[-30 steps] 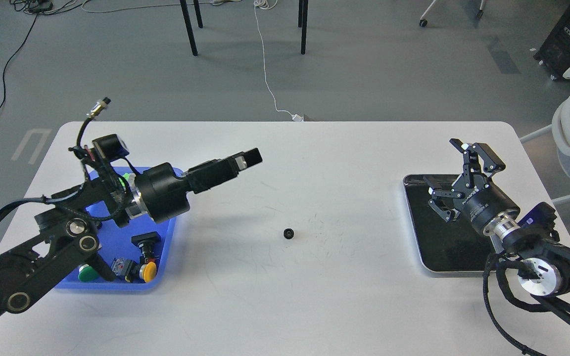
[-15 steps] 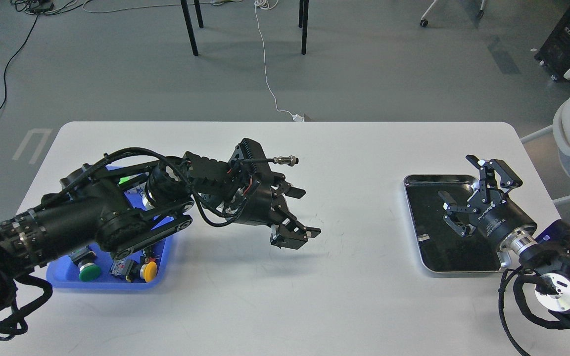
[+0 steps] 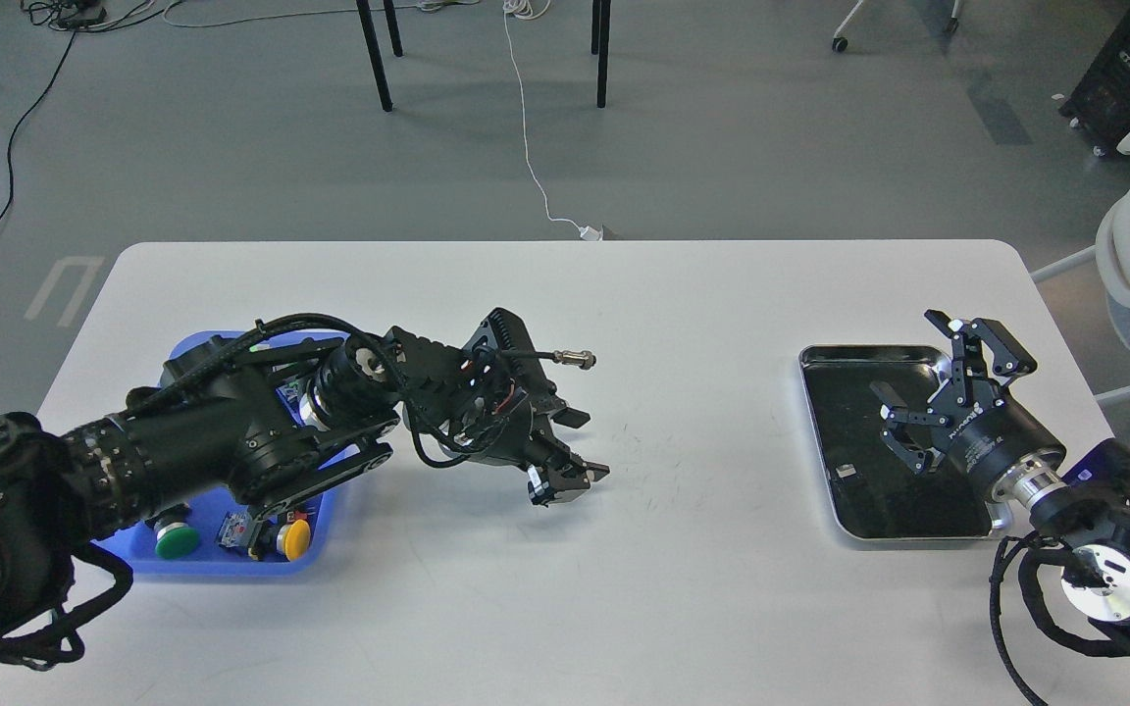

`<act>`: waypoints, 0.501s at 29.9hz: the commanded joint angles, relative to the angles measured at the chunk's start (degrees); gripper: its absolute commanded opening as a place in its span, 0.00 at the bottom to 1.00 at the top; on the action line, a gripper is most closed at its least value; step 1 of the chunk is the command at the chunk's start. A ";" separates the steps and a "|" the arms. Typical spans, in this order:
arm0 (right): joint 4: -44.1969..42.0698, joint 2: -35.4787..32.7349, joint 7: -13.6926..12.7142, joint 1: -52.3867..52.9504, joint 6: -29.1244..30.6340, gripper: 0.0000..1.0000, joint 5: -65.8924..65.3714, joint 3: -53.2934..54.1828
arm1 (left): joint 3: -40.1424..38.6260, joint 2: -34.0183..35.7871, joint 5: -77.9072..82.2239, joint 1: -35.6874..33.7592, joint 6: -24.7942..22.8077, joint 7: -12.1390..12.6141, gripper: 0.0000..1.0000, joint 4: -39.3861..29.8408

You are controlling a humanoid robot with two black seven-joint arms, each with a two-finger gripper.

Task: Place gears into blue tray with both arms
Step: 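Reach the left gripper to the second gear and grasp it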

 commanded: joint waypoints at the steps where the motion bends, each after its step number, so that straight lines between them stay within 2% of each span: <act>1: -0.24 -0.07 0.00 -0.09 0.00 0.99 -0.09 0.01 | 0.01 0.09 -0.01 0.88 0.04 0.00 0.59 0.34; 9: -0.15 -0.07 0.00 -0.09 0.00 0.99 -0.01 0.10 | 0.37 0.09 -0.01 1.33 0.04 0.00 0.59 0.51; 12: -0.15 -0.07 0.00 -0.09 0.00 0.99 -0.01 0.10 | 0.54 0.17 -0.01 1.41 0.04 0.00 0.50 1.04; 15: -0.15 -0.07 0.00 -0.09 0.00 0.99 -0.09 0.10 | 0.72 0.00 -0.01 1.94 0.04 0.00 0.49 2.27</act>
